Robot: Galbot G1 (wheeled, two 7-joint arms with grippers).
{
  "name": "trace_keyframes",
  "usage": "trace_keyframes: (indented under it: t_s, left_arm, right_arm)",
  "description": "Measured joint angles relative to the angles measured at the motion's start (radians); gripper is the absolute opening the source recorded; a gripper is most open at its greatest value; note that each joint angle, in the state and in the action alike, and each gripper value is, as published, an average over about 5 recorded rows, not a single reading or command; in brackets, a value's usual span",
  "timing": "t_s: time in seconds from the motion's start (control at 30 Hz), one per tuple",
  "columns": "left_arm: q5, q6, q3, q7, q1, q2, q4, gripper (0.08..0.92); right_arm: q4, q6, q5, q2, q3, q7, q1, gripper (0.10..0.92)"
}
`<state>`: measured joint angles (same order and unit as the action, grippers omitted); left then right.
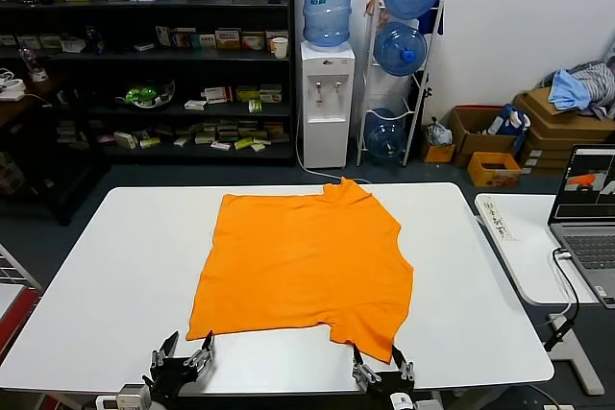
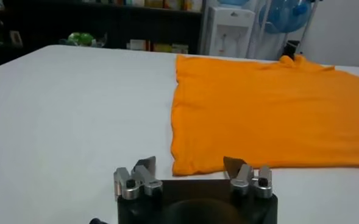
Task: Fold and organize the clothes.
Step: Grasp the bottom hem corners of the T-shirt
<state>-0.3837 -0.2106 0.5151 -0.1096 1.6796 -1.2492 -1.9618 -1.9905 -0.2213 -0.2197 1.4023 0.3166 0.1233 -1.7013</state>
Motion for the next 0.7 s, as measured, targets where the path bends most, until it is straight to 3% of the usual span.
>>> trace_keyframes:
  t_s: [0.5,0.7]
  left_arm:
    - [0.01,0.009,-0.003,-0.006,-0.004,-0.009,0.009,0.216]
    - [0.0,0.013,0.003,-0.017,0.007,0.001,-0.006,0.095]
  right_arm:
    - [-0.039,0.074,0.046,-0.011,0.003,-0.009,-0.03,0.179]
    - [-0.081,0.078,0.035,-0.043,-0.011,0.015,-0.072,0.125]
